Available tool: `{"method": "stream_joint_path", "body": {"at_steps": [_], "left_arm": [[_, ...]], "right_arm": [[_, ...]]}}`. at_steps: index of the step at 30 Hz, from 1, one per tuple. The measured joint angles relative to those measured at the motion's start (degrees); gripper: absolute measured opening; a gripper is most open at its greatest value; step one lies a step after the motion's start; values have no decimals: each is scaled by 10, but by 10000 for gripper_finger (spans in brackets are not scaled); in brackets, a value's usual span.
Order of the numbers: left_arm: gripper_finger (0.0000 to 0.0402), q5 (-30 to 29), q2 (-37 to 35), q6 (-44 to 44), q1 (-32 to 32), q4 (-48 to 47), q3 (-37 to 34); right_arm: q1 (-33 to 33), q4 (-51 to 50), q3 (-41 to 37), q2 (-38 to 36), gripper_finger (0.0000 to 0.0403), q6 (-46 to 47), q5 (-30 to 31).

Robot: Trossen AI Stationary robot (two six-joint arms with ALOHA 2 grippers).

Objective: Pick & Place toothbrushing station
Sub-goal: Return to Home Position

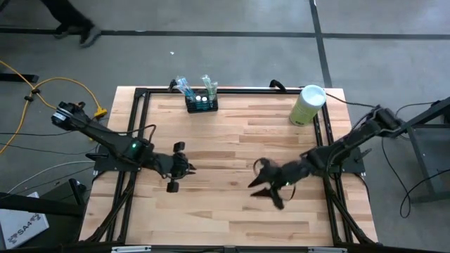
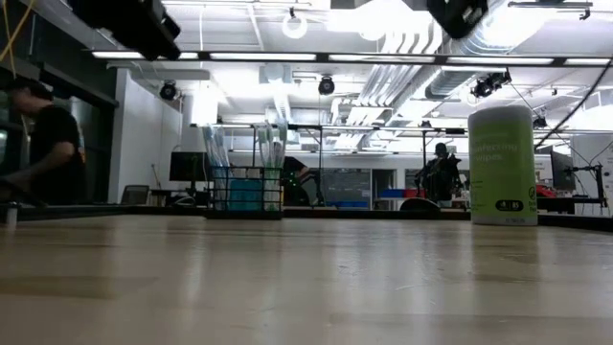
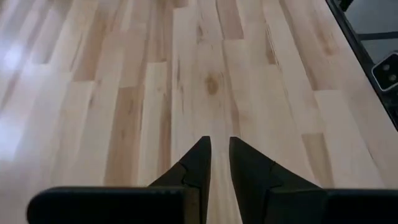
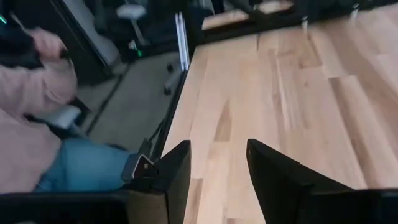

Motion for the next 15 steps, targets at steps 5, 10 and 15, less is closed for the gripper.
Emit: {"method": "stream_joint_path", "body": {"at_steps": [5, 10, 15], "left_arm": [[53, 0, -7, -13, -18, 42, -37], [53, -1, -7, -13, -25, 92, -62], [53, -4, -4, -11, -23, 100, -66]], "right_arm": [[-47, 103, -123, -100, 148, -2, -13], [-112, 186, -211, -173, 148, -17, 3], [-176, 189, -261, -229, 148, -21, -24]]}}
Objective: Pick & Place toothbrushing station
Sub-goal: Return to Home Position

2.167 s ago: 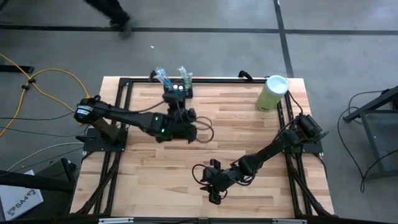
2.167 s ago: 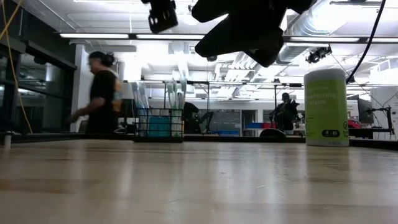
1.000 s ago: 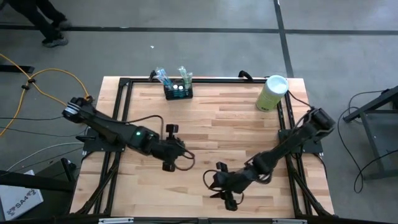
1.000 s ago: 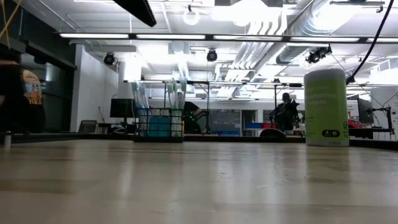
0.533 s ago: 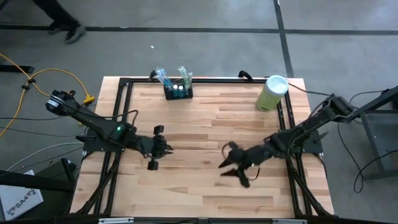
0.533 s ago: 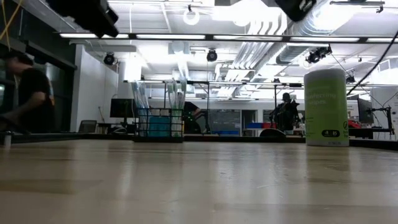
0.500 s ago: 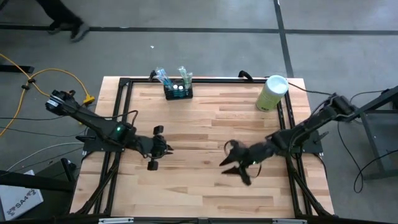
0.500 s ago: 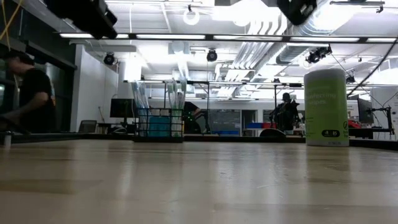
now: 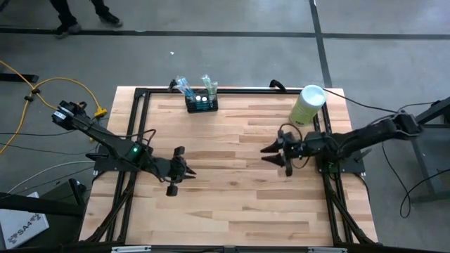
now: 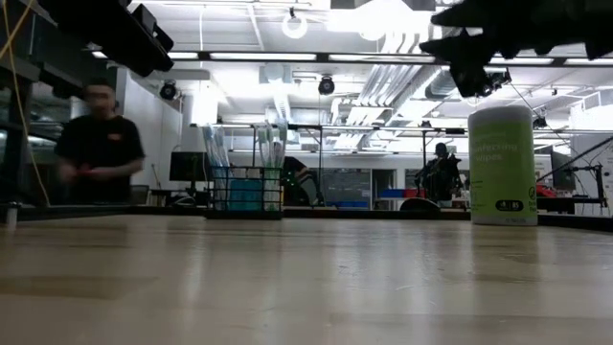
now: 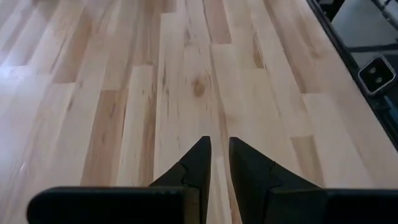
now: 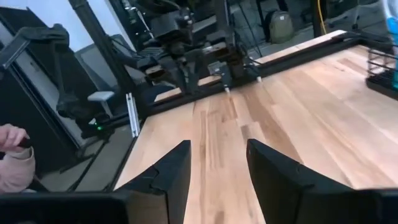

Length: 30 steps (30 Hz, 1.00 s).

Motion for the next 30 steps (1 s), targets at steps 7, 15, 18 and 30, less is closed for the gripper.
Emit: {"method": "stream_joint_path", "body": {"at_steps": [7, 15, 18, 30], "left_arm": [[53, 0, 0, 10, 0, -6, 0], [53, 0, 0, 25, 0, -18, 0], [53, 0, 0, 26, 0, -17, 0], [53, -2, -49, 15, 1, 16, -54]], "right_arm": [[-68, 24, -69, -81, 148, 11, -37], [-109, 20, -115, -143, 148, 7, -46], [-120, 21, -132, -164, 148, 11, -55], [-132, 28, -179, -222, 148, 23, -68]]}}
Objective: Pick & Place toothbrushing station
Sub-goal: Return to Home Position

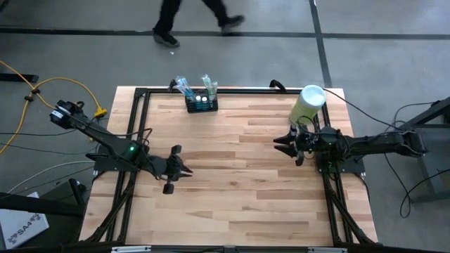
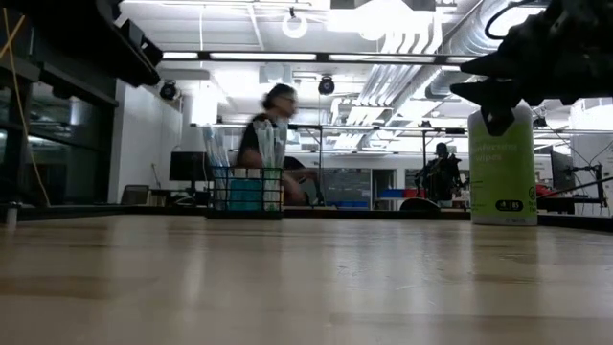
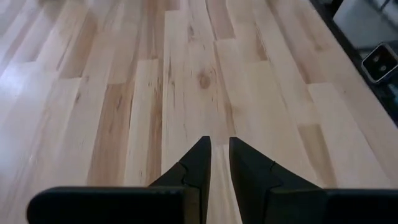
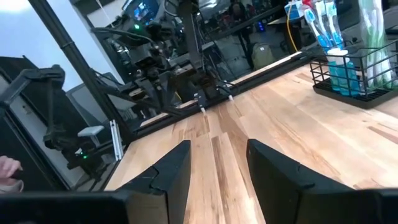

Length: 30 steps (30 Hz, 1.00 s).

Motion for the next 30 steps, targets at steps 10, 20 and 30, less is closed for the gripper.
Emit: {"method": "stream_joint_path", "body": {"at_steps": [10, 20, 30], "left_arm": [[53, 6, -117, -20, -24, 88, -113], [53, 6, -126, -21, -48, 90, -120], [53, 4, -126, -21, -52, 98, -120]], "right_arm": [[0, -20, -22, -43, 148, 3, -6], [-41, -106, -22, -106, 148, 17, -41], [-95, -170, -23, -166, 148, 25, -48]]}}
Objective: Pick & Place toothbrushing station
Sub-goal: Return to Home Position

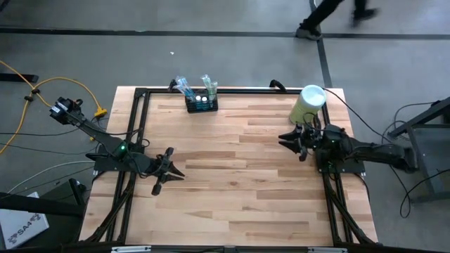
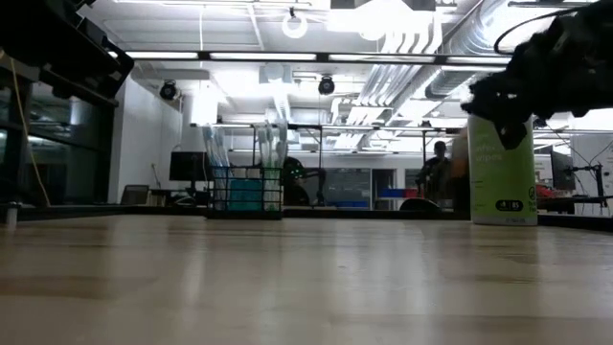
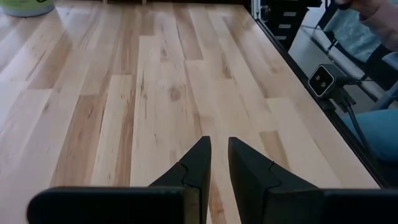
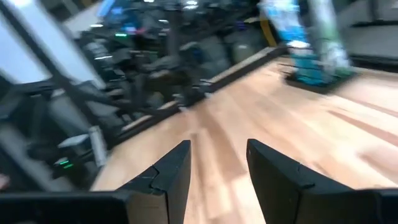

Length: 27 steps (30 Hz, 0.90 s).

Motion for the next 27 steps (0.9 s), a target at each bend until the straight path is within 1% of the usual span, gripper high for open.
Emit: {"method": "stream_joint_path", "body": {"at_steps": [2, 9, 15, 25, 27], "left_arm": [[53, 0, 0, 0, 0, 1, 0], [53, 0, 0, 0, 0, 2, 0], [53, 0, 0, 0, 0, 6, 0], [53, 0, 0, 0, 0, 6, 0], [53, 0, 0, 0, 0, 7, 0]], "right_arm": [[-8, -25, 0, -11, 148, 2, 18], [-14, -78, 0, -49, 148, -8, 24], [-13, -82, 0, -67, 148, -25, 31], [-14, -86, -1, -67, 148, -57, 40], [-14, -89, -1, -67, 148, -63, 50]]}}
